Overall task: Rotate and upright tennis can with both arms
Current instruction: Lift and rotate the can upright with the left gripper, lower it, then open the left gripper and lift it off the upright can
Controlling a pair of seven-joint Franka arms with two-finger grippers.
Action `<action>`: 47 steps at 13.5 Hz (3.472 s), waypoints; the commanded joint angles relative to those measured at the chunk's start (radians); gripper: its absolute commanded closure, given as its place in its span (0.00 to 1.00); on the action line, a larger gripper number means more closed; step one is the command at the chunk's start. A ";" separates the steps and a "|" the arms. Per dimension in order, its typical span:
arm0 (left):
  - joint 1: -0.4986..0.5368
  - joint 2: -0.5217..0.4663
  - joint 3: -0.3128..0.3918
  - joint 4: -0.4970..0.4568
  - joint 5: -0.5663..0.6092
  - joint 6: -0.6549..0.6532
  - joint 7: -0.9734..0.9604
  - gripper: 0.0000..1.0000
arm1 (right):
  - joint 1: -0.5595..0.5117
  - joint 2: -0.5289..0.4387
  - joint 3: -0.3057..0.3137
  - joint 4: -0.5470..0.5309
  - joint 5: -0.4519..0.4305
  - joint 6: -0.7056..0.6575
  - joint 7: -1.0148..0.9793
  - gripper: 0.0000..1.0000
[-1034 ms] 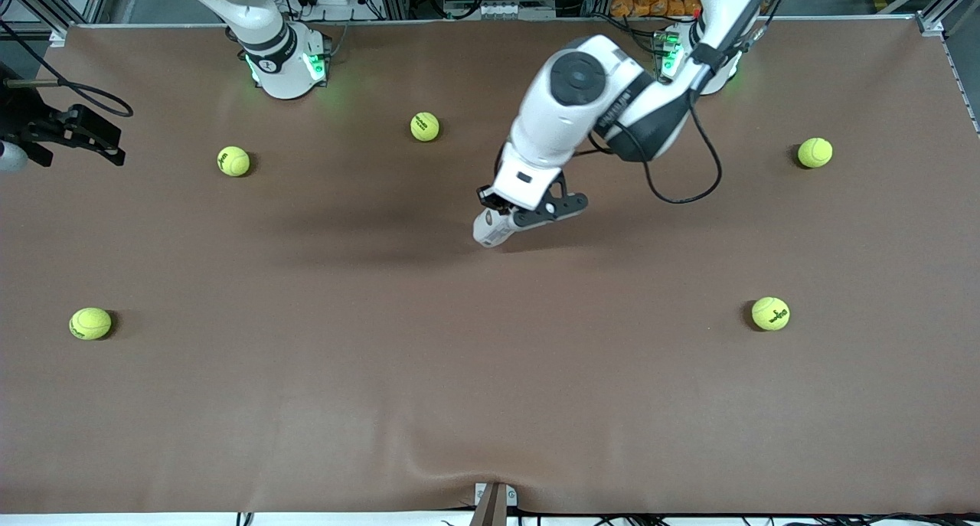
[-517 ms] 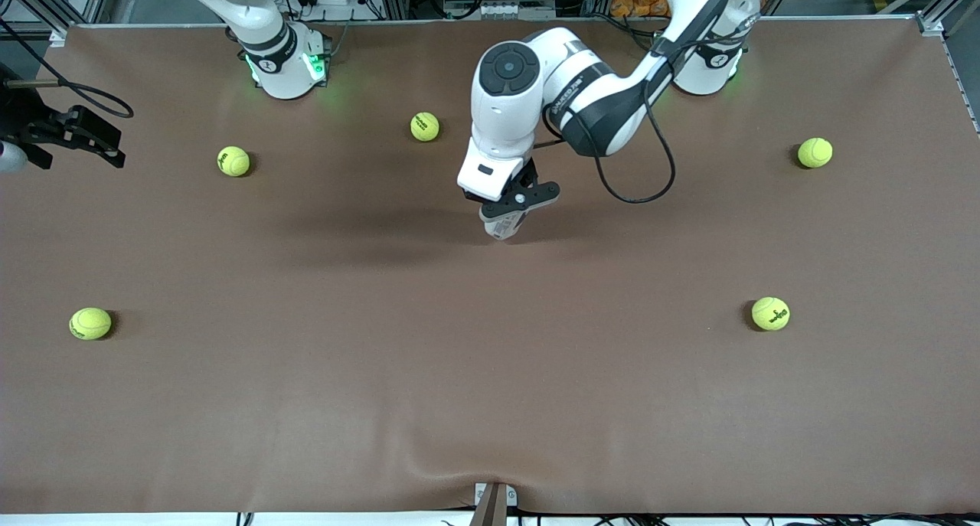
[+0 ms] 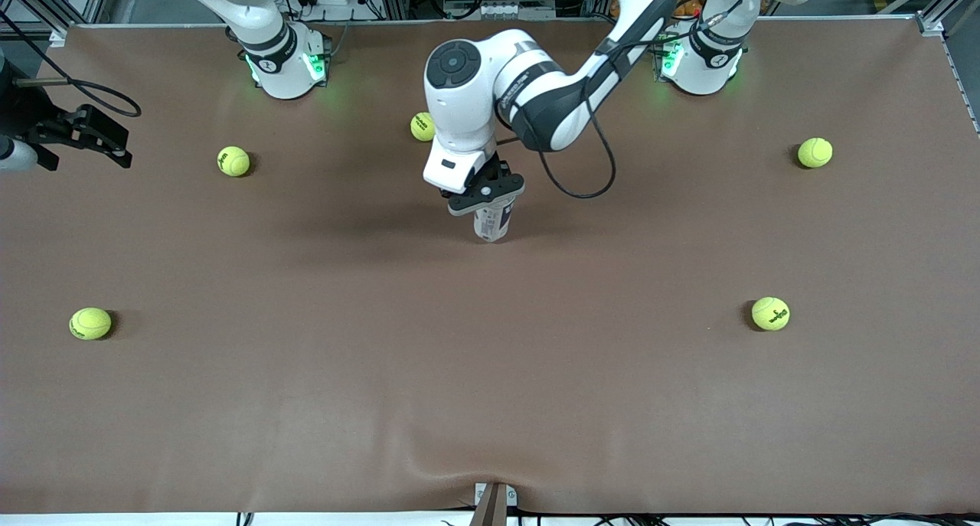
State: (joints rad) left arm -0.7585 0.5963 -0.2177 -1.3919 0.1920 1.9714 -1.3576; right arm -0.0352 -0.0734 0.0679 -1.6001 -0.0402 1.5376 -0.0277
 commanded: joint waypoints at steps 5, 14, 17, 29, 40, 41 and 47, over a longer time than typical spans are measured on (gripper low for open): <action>-0.018 0.026 0.015 0.044 0.047 -0.049 -0.037 1.00 | 0.001 -0.013 -0.005 -0.004 0.019 0.004 -0.009 0.00; -0.021 0.053 0.015 0.045 0.058 -0.049 -0.055 0.93 | 0.001 -0.013 -0.005 -0.006 0.019 0.003 -0.008 0.00; -0.019 0.059 0.015 0.045 0.058 -0.048 -0.055 0.90 | 0.001 -0.011 -0.005 -0.006 0.019 0.004 -0.009 0.00; -0.016 -0.002 0.012 0.050 0.050 -0.124 -0.048 0.00 | 0.001 -0.009 -0.005 -0.004 0.019 0.004 -0.009 0.00; 0.158 -0.167 0.009 0.053 -0.036 -0.262 0.146 0.00 | 0.001 -0.009 -0.005 -0.006 0.019 0.004 -0.009 0.00; 0.181 -0.183 0.011 0.053 -0.036 -0.266 0.175 0.00 | 0.001 -0.009 -0.005 -0.006 0.019 0.004 -0.009 0.00; 0.370 -0.253 0.008 0.045 -0.042 -0.269 0.434 0.00 | 0.003 -0.009 -0.005 -0.006 0.019 0.015 -0.009 0.00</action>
State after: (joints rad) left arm -0.4298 0.3695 -0.2021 -1.3329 0.1673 1.7194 -1.0079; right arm -0.0343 -0.0734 0.0673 -1.6001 -0.0402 1.5461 -0.0277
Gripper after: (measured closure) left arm 0.000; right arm 0.000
